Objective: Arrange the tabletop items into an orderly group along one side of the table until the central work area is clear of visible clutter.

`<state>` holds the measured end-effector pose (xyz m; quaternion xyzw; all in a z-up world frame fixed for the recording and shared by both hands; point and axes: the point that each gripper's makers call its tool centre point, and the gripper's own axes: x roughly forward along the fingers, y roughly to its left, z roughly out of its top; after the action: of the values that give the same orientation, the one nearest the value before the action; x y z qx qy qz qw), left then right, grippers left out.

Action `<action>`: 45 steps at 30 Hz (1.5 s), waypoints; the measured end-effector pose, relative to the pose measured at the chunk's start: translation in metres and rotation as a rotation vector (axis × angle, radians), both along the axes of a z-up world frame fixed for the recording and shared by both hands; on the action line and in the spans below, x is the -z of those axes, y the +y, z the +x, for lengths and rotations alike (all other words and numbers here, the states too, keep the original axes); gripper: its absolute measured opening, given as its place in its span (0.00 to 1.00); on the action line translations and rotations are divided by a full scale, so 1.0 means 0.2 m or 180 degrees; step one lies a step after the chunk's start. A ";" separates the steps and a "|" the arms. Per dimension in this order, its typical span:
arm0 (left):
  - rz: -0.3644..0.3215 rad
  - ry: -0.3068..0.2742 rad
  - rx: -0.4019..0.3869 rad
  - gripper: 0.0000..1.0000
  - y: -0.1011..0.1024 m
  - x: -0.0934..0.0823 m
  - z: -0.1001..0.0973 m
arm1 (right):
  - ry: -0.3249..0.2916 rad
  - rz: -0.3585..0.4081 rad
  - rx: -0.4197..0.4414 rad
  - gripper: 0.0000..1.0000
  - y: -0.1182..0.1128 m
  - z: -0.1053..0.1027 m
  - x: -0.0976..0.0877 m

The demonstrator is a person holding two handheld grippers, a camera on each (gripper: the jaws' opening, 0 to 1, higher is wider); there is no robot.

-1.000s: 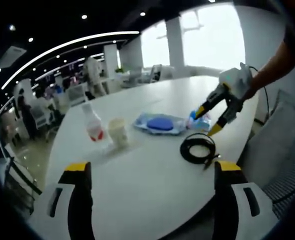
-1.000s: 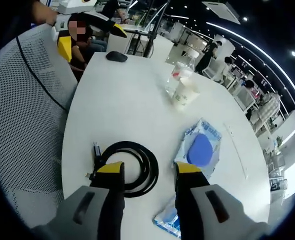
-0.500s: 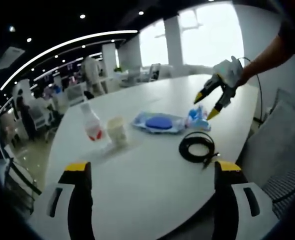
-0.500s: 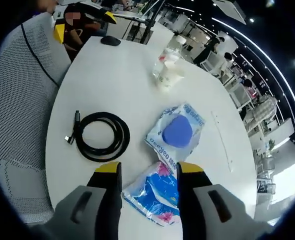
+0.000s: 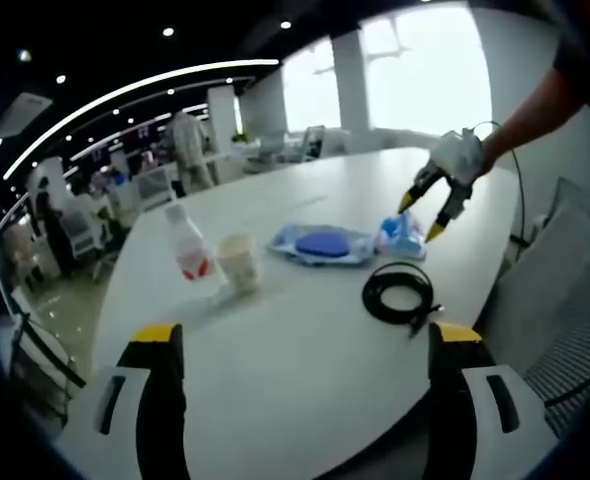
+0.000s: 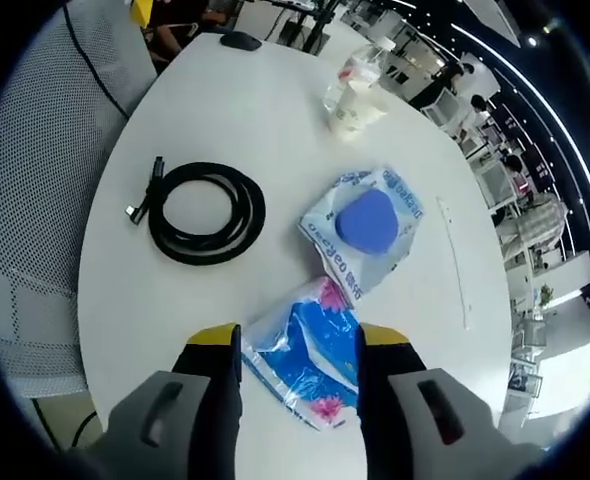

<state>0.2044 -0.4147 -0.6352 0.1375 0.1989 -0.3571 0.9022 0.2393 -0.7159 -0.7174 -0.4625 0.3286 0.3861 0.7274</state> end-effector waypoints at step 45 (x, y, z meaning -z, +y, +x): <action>0.0072 0.0132 0.0002 0.94 0.00 0.04 -0.01 | -0.0081 -0.0701 -0.0457 0.00 -0.15 0.11 0.13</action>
<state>0.2021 -0.4140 -0.6433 0.1403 0.2215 -0.3579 0.8962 0.2612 -0.7453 -0.7441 -0.5668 0.3257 0.3928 0.6468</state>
